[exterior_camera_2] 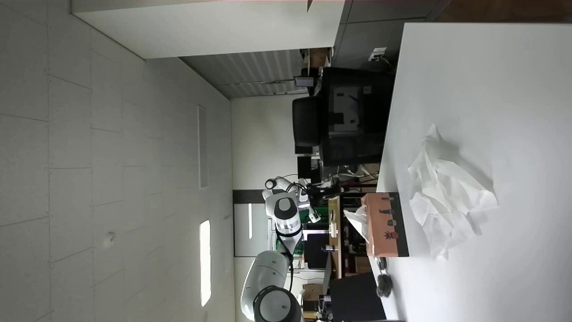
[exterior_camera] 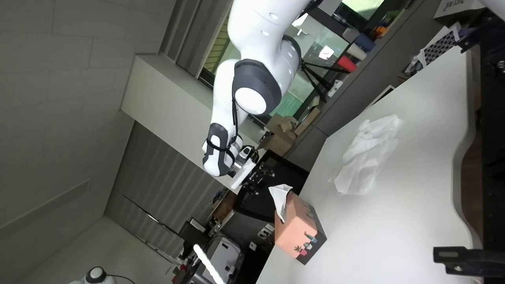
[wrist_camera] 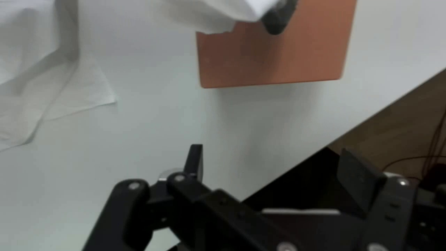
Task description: Pull out two tissues, one at a time out of the tissue box and place them on the table
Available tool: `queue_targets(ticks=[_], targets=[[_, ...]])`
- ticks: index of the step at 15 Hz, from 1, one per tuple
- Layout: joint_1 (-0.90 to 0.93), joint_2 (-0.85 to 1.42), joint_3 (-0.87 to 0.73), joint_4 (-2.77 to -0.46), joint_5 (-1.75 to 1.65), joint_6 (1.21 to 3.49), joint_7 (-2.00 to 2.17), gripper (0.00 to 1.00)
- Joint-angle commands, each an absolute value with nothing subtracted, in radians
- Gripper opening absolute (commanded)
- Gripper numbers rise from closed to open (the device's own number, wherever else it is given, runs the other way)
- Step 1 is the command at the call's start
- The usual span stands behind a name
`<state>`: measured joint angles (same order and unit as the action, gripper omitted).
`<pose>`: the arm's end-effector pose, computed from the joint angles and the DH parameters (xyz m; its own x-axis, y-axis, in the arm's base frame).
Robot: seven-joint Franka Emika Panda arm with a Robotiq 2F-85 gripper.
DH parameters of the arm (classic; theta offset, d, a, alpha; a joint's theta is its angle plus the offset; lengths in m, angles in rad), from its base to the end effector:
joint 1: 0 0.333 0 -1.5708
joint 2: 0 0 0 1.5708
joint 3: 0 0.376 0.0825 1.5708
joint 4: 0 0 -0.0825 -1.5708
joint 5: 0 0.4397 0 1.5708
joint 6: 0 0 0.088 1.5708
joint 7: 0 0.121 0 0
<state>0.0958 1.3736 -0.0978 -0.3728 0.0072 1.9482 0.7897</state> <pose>0.9407 0.0629 0.2306 0.7399 -0.6409 0.2043 -0.6399 -0.7643 -0.0801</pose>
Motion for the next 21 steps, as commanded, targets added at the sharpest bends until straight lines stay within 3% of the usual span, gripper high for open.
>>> queue_targets(ticks=[1,21], targets=[[0.122,1.355,-0.075,-0.369,0.008,1.997,0.814,0.99],[0.147,1.265,-0.054,-0.392,0.008,1.742,0.783,1.0]])
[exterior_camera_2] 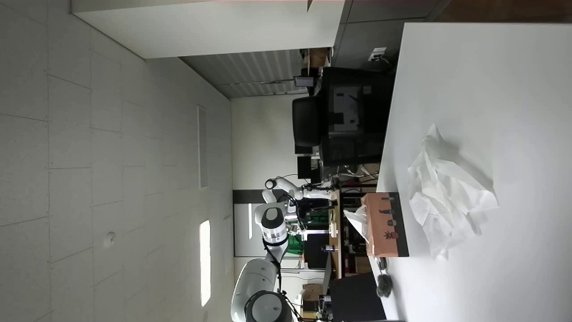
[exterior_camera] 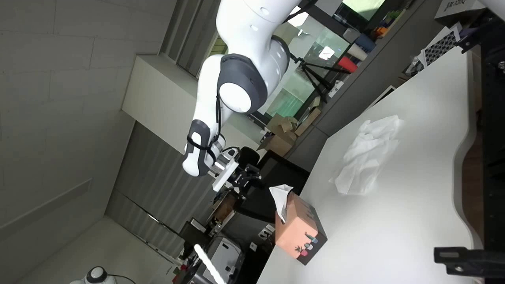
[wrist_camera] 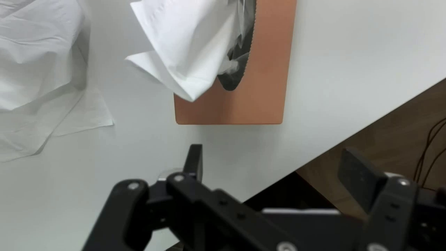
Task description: Pull out two tissues, one at a time out of the tissue box and place them on the table
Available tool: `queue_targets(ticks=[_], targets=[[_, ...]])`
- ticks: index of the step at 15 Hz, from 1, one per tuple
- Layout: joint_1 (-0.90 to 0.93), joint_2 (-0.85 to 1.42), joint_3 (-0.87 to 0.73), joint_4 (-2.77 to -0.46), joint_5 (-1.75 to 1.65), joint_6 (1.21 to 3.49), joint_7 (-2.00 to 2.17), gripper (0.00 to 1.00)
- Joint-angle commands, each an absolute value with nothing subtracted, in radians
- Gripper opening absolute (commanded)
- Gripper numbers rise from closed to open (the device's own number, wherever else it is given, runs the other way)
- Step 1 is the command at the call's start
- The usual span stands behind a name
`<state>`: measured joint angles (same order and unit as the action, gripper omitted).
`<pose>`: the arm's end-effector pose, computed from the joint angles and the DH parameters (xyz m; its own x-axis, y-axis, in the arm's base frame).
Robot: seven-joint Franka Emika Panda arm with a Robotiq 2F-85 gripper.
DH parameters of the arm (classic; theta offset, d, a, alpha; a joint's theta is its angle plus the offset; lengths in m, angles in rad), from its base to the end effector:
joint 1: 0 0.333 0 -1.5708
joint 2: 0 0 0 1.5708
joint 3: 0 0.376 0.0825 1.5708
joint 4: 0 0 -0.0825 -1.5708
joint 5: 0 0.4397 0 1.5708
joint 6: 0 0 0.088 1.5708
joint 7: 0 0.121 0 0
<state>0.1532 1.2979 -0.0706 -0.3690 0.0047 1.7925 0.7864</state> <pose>0.9244 0.1220 0.2865 0.7879 -0.6011 0.1336 -0.6012 -0.7979 -0.0443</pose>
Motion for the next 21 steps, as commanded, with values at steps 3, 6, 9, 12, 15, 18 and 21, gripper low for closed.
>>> queue_targets(ticks=[3,6,9,12,15,18,21], targets=[[0.146,1.261,-0.046,-0.395,0.013,1.701,0.773,1.0],[0.145,1.259,-0.039,-0.395,0.014,1.662,0.763,1.0],[0.144,1.256,-0.031,-0.398,0.017,1.618,0.752,1.0],[0.145,1.249,-0.037,-0.398,0.011,1.56,0.746,1.0],[0.14,1.262,-0.038,-0.376,0.017,1.52,0.746,1.0],[0.133,1.266,-0.033,-0.378,0.026,1.487,0.747,1.0],[0.126,1.267,-0.027,-0.376,0.034,1.47,0.747,1.0]])
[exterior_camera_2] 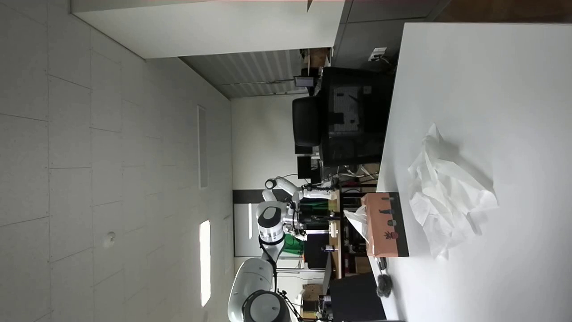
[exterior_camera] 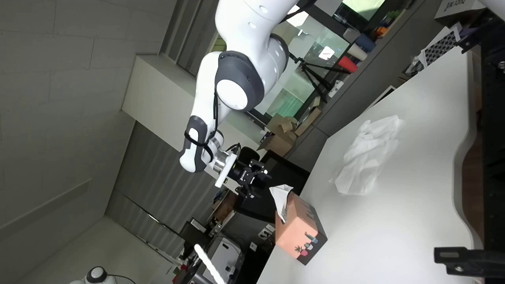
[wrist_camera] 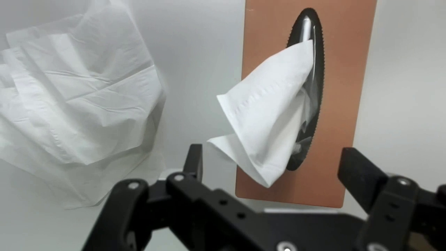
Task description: Pull out two tissues, one at a time out of the tissue box and place them on the table
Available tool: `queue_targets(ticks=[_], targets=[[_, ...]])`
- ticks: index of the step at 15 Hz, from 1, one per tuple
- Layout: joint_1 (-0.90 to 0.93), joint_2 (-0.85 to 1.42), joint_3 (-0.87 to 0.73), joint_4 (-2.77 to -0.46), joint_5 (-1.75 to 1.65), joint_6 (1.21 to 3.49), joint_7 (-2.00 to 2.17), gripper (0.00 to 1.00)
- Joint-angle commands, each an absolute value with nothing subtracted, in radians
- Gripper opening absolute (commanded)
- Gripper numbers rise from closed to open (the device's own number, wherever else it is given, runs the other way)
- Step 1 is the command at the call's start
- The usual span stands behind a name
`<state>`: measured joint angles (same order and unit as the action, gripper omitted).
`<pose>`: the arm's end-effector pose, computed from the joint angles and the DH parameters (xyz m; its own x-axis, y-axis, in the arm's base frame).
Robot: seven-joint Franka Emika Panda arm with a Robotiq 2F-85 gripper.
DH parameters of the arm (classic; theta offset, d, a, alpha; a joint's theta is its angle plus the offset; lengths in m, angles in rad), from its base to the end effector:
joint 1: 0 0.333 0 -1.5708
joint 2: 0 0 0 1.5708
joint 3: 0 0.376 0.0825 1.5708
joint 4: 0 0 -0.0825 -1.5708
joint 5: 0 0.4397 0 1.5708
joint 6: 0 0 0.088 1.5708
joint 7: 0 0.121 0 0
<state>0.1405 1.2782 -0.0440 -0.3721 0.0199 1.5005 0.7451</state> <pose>0.8903 0.1146 0.2772 0.8067 -0.5834 -0.0943 -0.5729 -0.8112 0.1173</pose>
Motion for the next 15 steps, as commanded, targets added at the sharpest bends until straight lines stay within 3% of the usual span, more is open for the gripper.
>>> queue_targets(ticks=[1,9,15], targets=[[0.123,1.268,-0.025,-0.376,0.036,1.466,0.745,1.0],[0.113,1.279,-0.013,-0.371,0.051,1.437,0.75,1.0],[0.116,1.321,-0.004,-0.352,0.056,1.563,0.745,1.0]])
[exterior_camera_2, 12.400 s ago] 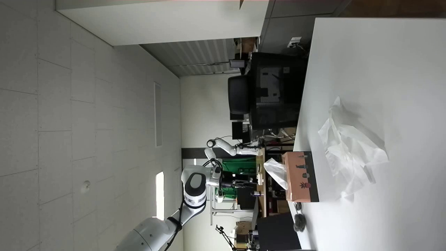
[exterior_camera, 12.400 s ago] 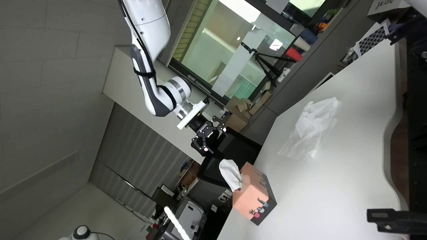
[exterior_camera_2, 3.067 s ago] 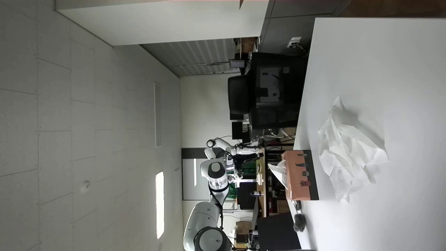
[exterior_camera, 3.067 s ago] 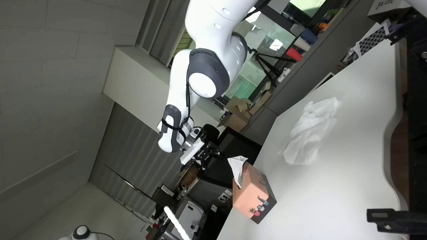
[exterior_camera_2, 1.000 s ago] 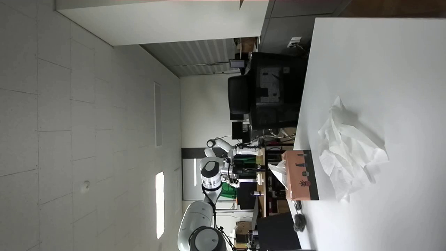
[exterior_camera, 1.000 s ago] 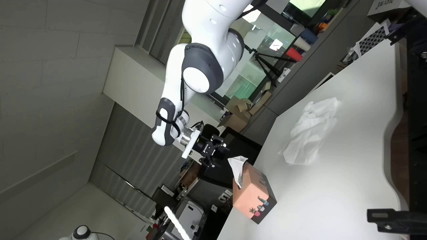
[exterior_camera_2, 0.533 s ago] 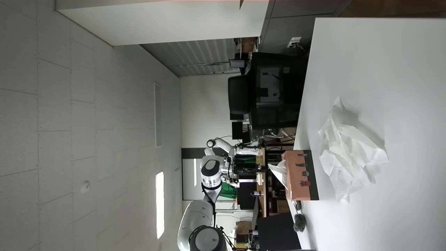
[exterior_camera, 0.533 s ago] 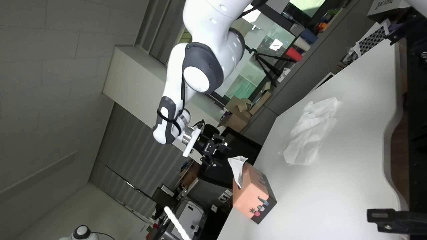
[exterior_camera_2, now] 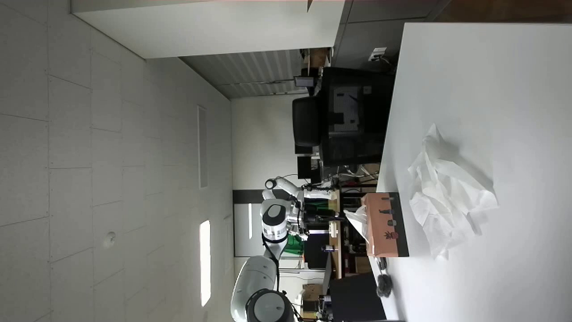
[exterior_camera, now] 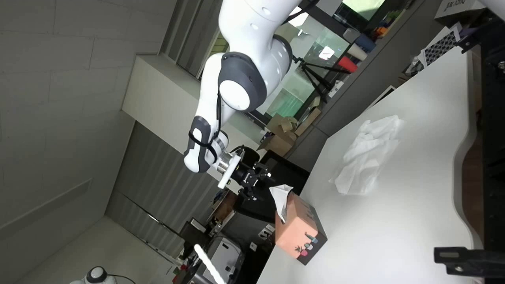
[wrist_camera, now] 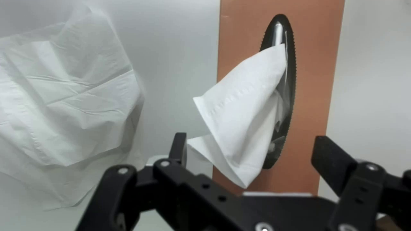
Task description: Pull out two tissues, one at a time out of the tissue box and place them on the table
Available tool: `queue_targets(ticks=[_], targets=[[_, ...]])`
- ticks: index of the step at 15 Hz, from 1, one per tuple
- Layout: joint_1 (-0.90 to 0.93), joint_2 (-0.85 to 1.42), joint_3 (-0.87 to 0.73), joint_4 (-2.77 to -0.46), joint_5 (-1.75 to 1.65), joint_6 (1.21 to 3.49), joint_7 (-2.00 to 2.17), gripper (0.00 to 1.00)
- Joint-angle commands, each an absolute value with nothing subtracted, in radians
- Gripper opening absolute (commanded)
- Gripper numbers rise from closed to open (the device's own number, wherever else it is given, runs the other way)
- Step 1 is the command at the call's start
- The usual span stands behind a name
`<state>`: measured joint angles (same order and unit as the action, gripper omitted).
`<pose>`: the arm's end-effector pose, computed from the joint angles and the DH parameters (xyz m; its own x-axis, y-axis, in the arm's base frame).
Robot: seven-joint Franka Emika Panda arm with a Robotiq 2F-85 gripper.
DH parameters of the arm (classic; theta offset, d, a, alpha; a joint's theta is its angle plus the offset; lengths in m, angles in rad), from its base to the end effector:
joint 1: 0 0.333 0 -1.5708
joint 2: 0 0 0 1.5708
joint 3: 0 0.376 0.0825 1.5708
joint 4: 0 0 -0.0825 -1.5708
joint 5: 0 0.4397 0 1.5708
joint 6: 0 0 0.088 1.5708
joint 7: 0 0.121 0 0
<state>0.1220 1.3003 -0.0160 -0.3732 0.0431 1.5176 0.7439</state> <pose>0.8917 0.1097 0.2578 0.7984 -0.5873 -0.1328 -0.5812 -0.8093 0.0849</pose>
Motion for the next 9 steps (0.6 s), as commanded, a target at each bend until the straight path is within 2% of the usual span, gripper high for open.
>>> queue_targets(ticks=[1,9], targets=[[0.116,1.327,-0.002,-0.352,0.057,1.584,0.743,1.0],[0.113,1.359,0.016,-0.356,0.076,1.658,0.742,1.0]])
